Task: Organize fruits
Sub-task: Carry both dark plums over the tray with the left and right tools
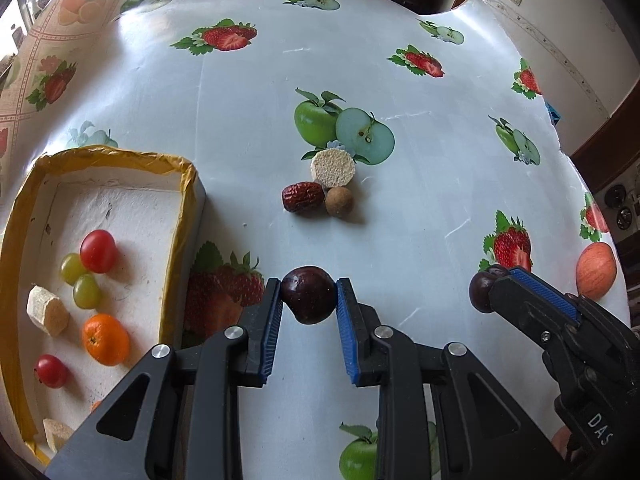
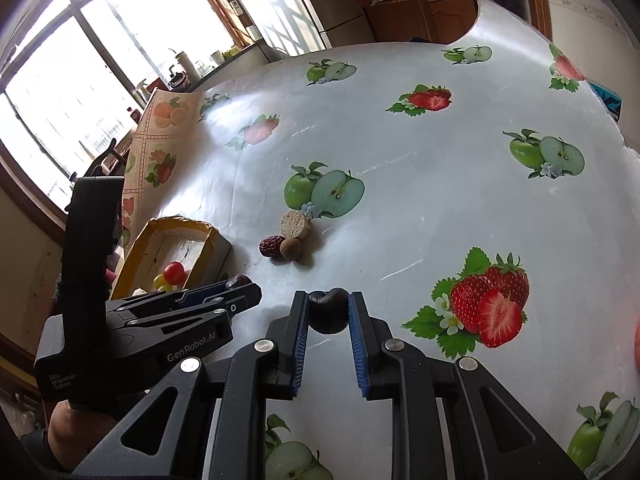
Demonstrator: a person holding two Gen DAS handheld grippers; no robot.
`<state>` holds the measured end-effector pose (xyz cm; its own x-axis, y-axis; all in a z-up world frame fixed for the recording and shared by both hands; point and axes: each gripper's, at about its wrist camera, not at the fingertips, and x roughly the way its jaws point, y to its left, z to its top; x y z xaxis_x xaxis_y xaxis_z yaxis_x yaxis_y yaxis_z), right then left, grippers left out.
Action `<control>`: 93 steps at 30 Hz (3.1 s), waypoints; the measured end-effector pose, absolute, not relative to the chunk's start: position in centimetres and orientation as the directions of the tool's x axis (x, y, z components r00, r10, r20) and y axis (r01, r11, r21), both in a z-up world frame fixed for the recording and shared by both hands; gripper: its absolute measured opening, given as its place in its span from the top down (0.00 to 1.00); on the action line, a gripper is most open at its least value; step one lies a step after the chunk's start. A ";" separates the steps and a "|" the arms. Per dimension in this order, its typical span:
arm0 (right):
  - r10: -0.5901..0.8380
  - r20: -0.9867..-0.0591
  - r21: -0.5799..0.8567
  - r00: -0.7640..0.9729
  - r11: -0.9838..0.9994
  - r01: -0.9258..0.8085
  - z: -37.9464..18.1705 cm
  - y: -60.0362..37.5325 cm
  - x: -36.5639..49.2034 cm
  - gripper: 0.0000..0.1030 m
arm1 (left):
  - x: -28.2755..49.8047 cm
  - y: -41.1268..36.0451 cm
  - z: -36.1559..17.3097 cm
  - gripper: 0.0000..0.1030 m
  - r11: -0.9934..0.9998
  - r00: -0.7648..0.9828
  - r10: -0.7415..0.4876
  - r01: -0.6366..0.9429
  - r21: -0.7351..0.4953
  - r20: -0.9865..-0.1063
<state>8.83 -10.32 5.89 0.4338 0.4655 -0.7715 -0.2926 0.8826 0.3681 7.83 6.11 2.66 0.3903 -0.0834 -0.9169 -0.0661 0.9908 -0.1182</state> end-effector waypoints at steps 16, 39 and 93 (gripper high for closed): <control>0.486 -0.772 0.344 0.410 0.861 -0.374 7.9 -7.8 4.0 0.81 | 0.4 7.8 5.3 0.76 0.990 0.412 -0.057 -0.091 -0.103 -0.909; 0.543 -0.766 0.340 0.344 0.796 -0.501 8.7 -1.9 0.5 0.81 | -4.8 12.8 6.7 0.76 0.979 0.427 0.017 -0.191 -0.071 -0.904; 0.538 -0.800 0.274 0.266 0.722 -0.635 6.2 11.6 7.9 0.80 | -6.0 21.0 1.4 0.76 0.931 0.331 0.024 -0.352 -0.100 -0.943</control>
